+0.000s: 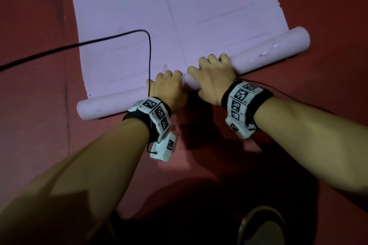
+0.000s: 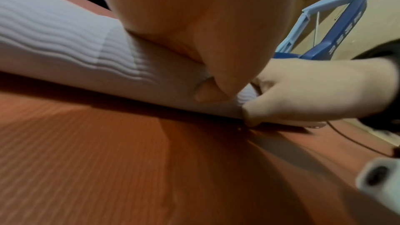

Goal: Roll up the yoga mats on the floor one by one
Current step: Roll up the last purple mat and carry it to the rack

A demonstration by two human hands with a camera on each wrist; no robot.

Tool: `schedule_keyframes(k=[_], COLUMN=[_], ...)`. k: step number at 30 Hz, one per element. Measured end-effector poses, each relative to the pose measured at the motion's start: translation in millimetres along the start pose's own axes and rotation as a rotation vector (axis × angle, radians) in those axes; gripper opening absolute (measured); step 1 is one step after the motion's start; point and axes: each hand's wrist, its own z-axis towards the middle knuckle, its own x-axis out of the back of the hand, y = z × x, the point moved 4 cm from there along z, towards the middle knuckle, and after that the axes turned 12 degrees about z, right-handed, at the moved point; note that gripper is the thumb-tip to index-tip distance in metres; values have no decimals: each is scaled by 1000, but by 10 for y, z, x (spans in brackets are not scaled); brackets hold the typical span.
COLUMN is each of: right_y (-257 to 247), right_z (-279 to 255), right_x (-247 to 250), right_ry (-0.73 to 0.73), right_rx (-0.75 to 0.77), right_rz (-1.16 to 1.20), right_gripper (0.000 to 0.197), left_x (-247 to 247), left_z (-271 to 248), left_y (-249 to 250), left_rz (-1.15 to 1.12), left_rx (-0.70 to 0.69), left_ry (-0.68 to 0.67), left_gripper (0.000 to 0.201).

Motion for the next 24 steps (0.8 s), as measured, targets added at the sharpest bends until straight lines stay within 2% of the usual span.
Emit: schedule_keyframes(k=[3,7,9,13,20,24], right_y=[17,55,70,71,72,61], right_z=[71,155,194,212,102,216], right_x=[48,56,55,58,-42,5], right_ry=[-52,-102,-125,-117,86,47], right_rx=[1,11,20,17,16,9], right_rz=[35,65,78,87,-1,27], right_gripper=[49,50,49,50,66,51], left_x=[34,-53,-104,-73,24,44], left_z=[-7,-132,-128,-35,151,149], left_y=[14,56,43,9,-58,-61], left_rz=[-11,32,52,60,23,-12], left_rx=[20,30,25,10,1,14], left_ry=[4,165,196,186,79,83], left_gripper=[35,51,53,49,45,41])
